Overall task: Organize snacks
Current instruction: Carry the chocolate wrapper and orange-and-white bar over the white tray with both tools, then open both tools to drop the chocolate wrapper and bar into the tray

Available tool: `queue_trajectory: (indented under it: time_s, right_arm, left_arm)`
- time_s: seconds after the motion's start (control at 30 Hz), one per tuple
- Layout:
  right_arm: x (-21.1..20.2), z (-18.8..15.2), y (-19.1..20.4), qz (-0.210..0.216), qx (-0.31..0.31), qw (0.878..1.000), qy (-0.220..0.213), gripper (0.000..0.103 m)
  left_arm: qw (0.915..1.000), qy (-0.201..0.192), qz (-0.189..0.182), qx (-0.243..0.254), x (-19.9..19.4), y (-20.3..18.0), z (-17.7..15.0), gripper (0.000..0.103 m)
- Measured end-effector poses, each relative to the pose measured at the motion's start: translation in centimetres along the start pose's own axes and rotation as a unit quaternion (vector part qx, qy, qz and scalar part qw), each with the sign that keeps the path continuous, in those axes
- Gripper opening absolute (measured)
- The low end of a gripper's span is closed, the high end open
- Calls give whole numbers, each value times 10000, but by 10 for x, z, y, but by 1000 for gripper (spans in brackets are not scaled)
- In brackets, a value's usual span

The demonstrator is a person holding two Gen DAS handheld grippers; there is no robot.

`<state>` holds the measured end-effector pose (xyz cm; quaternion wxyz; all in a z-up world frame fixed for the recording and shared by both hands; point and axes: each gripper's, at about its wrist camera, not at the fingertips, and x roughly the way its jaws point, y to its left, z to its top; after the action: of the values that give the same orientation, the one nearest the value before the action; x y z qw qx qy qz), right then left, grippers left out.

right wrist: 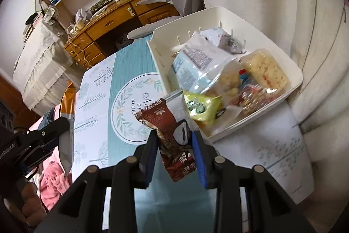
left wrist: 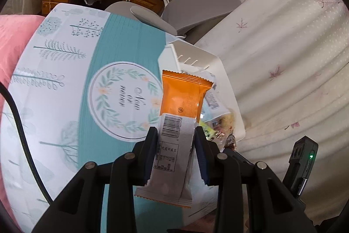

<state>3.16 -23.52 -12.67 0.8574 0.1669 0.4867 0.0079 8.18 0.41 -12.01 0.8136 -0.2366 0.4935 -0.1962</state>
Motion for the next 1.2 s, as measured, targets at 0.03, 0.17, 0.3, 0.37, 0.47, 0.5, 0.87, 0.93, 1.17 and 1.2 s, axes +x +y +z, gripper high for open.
queue_trajectory:
  time_s: [0.03, 0.17, 0.3, 0.37, 0.47, 0.5, 0.87, 0.93, 1.17, 1.2]
  right_arm:
    - [-1, 3, -6, 27, -41, 10000, 18, 32]
    - [-1, 17, -32, 92, -229, 9996, 116, 32]
    - [-1, 31, -56, 156, -404, 9990, 147, 32]
    - [0, 38, -66, 186, -487, 9985, 169, 32]
    - [0, 49, -81, 222, -619, 9976, 196, 32]
    - [1, 51, -84, 231, -660, 9973, 207, 32]
    - [12, 76, -115, 409, -1121, 9925, 255, 33]
    - [14, 79, -118, 455, -1171, 9918, 251, 33]
    - [29, 81, -125, 713, -1065, 9907, 453, 50]
    - [30, 81, -127, 744, -1021, 9909, 476, 55]
  left_arm:
    - [10000, -26, 0, -22, 2, -5, -2, 33]
    - [9998, -167, 55, -87, 16, -29, -8, 33]
    - [9994, -284, 113, -180, 33, -52, -14, 33]
    - [9992, -324, 119, -203, 41, -62, -15, 33]
    - [9987, -399, 157, -264, 53, -76, -15, 33]
    - [9985, -431, 159, -288, 58, -82, -15, 33]
    - [9976, -649, 188, -174, 103, -128, -2, 33]
    - [9979, -612, 141, -142, 111, -134, 0, 35]
    - [9982, -277, 512, -141, 123, -136, -5, 70]
    - [9977, -271, 593, -165, 122, -134, -7, 70]
